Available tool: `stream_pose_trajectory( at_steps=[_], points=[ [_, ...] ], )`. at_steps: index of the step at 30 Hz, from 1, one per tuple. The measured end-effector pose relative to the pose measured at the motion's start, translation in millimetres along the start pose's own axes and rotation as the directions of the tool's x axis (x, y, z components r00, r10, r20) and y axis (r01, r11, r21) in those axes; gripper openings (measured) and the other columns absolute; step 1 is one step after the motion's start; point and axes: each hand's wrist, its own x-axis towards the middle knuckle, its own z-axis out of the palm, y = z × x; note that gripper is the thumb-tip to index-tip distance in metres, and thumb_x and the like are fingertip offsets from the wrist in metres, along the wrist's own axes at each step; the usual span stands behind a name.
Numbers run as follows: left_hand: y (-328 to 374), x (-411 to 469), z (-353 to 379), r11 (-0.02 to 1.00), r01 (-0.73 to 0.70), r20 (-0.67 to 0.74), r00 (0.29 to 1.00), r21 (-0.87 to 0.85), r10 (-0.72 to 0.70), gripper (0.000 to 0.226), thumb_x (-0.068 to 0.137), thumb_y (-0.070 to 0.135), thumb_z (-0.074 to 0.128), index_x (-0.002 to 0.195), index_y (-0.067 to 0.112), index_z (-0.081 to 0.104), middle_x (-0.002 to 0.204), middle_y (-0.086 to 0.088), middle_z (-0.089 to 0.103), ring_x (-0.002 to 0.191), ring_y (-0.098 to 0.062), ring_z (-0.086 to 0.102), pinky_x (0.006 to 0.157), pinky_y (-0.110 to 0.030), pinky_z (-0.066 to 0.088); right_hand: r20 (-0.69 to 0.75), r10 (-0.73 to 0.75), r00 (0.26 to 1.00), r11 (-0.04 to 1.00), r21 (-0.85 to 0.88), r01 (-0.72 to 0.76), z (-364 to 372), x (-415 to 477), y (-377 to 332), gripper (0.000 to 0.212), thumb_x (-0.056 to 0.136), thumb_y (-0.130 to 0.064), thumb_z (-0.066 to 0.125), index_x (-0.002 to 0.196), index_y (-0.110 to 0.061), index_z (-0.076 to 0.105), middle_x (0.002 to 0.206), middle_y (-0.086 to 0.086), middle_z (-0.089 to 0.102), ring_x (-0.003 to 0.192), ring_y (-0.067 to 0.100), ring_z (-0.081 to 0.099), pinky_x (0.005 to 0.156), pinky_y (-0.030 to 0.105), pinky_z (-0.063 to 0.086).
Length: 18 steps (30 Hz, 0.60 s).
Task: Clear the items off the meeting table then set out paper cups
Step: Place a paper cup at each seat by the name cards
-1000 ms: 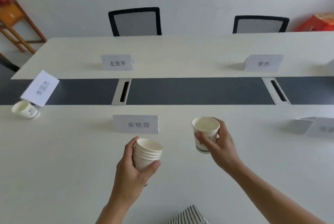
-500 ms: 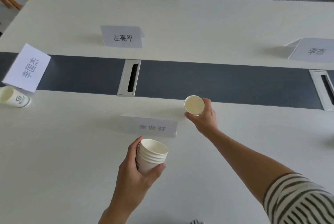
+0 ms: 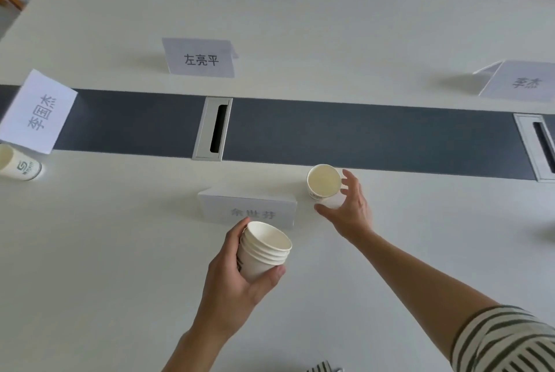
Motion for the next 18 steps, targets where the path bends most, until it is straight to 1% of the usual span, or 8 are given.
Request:
stream_pose_trajectory(
  at_steps=[2, 4, 6, 8, 10, 12, 15, 18],
  points=[
    [5, -1, 4, 0.999, -0.045, 0.029, 0.999, 0.014, 0.044, 0.074, 0.058, 0.049, 0.08, 0.123, 0.046, 0.044, 0.111, 0.021, 0.061, 0.094, -0.007, 0.062, 0.07, -0.035, 0.059, -0.046, 0.014, 0.999, 1.0, -0.01, -0.015, -13, -19, 5, 0.096, 0.068, -0.043, 0.08, 0.144, -0.031, 0.022, 0.142, -0.007, 0.043, 0.122, 0.012, 0.051, 0.084, 0.033, 0.049],
    [10, -4, 10, 0.995, -0.096, 0.065, 0.994, 0.034, 0.093, 0.073, 0.059, 0.047, 0.081, 0.123, 0.041, 0.046, 0.111, 0.018, 0.063, 0.1, -0.008, 0.061, 0.076, -0.028, 0.056, -0.113, 0.011, 0.994, 0.999, 0.044, -0.006, -29, -44, 6, 0.08, 0.073, -0.039, 0.077, 0.14, -0.029, 0.033, 0.134, -0.01, 0.049, 0.113, 0.008, 0.055, 0.081, 0.031, 0.048],
    [15, -8, 19, 0.987, -0.149, 0.114, 0.983, 0.06, 0.141, 0.074, 0.061, 0.04, 0.085, 0.125, 0.038, 0.047, 0.111, 0.015, 0.063, 0.104, -0.01, 0.06, 0.08, -0.022, 0.053, -0.132, 0.032, 0.991, 0.985, 0.174, -0.009, -50, -70, 2, 0.049, 0.078, -0.034, 0.076, 0.121, -0.026, 0.055, 0.11, -0.012, 0.064, 0.094, 0.002, 0.062, 0.076, 0.029, 0.05],
    [21, -15, 29, 0.977, -0.201, 0.166, 0.969, 0.078, 0.186, 0.076, 0.062, 0.034, 0.087, 0.126, 0.036, 0.048, 0.114, 0.017, 0.061, 0.107, -0.01, 0.058, 0.082, -0.018, 0.051, -0.02, 0.047, 0.999, 0.936, 0.35, -0.037, -70, -101, -5, 0.018, 0.08, -0.028, 0.075, 0.094, -0.019, 0.069, 0.081, -0.011, 0.07, 0.073, -0.001, 0.064, 0.067, 0.023, 0.048],
    [27, -24, 39, 0.96, -0.265, 0.226, 0.944, 0.087, 0.24, 0.078, 0.061, 0.031, 0.088, 0.127, 0.035, 0.048, 0.117, 0.02, 0.058, 0.11, -0.009, 0.056, 0.085, -0.017, 0.05, 0.13, 0.005, 0.991, 0.893, 0.445, -0.063, -87, -134, -12, 0.013, 0.08, -0.027, 0.074, 0.083, -0.014, 0.073, 0.068, -0.003, 0.07, 0.061, 0.003, 0.061, 0.058, 0.02, 0.046],
    [32, -36, 49, 0.939, -0.33, 0.289, 0.912, 0.097, 0.291, 0.081, 0.061, 0.029, 0.089, 0.129, 0.037, 0.046, 0.119, 0.022, 0.055, 0.113, -0.008, 0.054, 0.087, -0.017, 0.049, 0.198, -0.019, 0.98, 0.865, 0.495, -0.083, -97, -163, -13, 0.014, 0.079, -0.025, 0.076, 0.083, -0.011, 0.073, 0.065, 0.001, 0.065, 0.057, 0.006, 0.056, 0.051, 0.018, 0.043],
    [37, -60, 62, 0.903, -0.418, 0.368, 0.858, 0.097, 0.358, 0.083, 0.061, 0.028, 0.089, 0.129, 0.042, 0.044, 0.12, 0.023, 0.055, 0.114, -0.007, 0.053, 0.088, -0.015, 0.048, 0.177, 0.021, 0.984, 0.835, 0.537, -0.114, -106, -198, -1, 0.009, 0.077, -0.013, 0.076, 0.082, -0.007, 0.072, 0.065, 0.0, 0.061, 0.051, 0.007, 0.048, 0.047, 0.017, 0.039],
    [39, -88, 72, 0.867, -0.488, 0.459, 0.796, 0.103, 0.394, 0.082, 0.062, 0.026, 0.088, 0.128, 0.043, 0.043, 0.12, 0.021, 0.055, 0.114, -0.007, 0.053, 0.087, -0.014, 0.047, 0.101, 0.089, 0.991, 0.804, 0.58, -0.132, -119, -239, 19, 0.003, 0.077, -0.007, 0.072, 0.079, -0.005, 0.071, 0.064, 0.002, 0.063, 0.05, 0.008, 0.051, 0.049, 0.021, 0.043]
  ],
)
